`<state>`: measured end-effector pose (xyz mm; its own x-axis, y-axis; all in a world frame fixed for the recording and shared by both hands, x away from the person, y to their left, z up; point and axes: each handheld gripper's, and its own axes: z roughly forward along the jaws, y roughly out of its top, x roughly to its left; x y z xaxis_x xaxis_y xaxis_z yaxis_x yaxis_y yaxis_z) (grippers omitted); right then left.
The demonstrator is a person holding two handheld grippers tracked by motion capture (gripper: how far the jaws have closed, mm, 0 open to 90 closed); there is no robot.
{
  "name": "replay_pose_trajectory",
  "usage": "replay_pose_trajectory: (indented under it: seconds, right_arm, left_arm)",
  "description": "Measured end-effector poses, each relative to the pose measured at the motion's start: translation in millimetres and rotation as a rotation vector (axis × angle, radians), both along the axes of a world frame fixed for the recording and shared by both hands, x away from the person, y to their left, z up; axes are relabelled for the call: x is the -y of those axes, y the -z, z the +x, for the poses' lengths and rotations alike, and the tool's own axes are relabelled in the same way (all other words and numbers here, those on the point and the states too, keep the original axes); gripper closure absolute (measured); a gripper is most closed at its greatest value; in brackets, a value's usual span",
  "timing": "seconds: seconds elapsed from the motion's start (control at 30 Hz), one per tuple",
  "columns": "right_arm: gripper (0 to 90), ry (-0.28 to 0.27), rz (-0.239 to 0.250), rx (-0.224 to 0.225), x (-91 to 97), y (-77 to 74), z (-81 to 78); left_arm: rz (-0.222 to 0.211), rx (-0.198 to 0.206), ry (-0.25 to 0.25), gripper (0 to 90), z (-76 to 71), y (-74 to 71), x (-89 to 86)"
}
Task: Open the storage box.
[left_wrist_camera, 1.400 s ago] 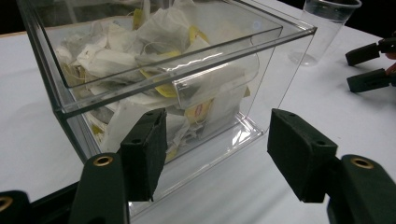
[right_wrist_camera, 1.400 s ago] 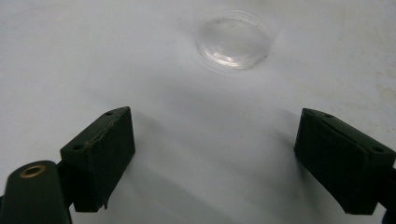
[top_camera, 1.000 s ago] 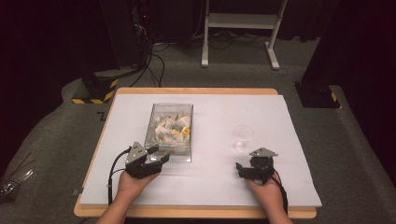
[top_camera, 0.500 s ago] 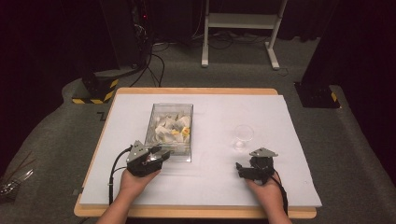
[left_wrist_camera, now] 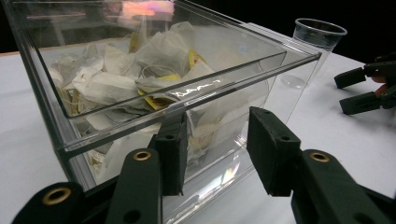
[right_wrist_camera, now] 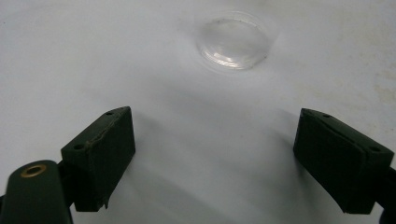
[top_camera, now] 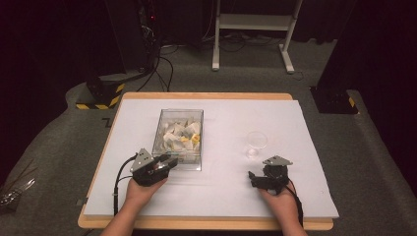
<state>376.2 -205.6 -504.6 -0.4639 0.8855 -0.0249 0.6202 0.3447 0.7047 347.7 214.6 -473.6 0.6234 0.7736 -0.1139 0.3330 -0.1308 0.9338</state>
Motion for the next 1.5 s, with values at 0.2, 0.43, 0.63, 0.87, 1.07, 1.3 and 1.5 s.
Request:
replay_pose_trajectory:
  seconds: [0.2,0.43,0.63,0.87,1.07,1.3,1.5]
  right_arm:
    - [13.0,-0.001,0.0,0.0,-0.1,-0.1,-0.3]
    - [13.5,-0.003,0.0,0.004,-0.2,-0.1,-0.5]
    - [13.7,-0.004,0.0,0.004,-0.2,-0.1,-0.5]
    - [13.8,-0.005,0.001,0.005,-0.1,0.0,-0.5]
    - [13.8,-0.005,0.001,0.004,-0.1,-0.1,-0.5]
    - [13.8,-0.006,0.002,0.003,0.1,-0.1,-0.4]
    - [13.8,-0.006,0.002,0.003,0.1,-0.1,-0.4]
  left_arm:
    - [-0.016,-0.001,0.003,63.5,-0.1,0.2,-2.0]
    - [-0.027,-0.007,-0.007,69.7,-0.3,0.9,-4.5]
    - [-0.02,-0.003,-0.002,72.8,-2.1,0.6,-6.6]
    - [0.004,0.003,0.008,73.4,-7.6,-0.5,-7.1]
    - [0.01,0.0,0.013,73.6,-12.7,-1.1,-7.6]
    - [0.01,-0.009,0.02,73.9,-21.8,-1.9,-8.0]
    - [0.028,-0.009,0.037,75.0,-28.1,-3.2,-9.5]
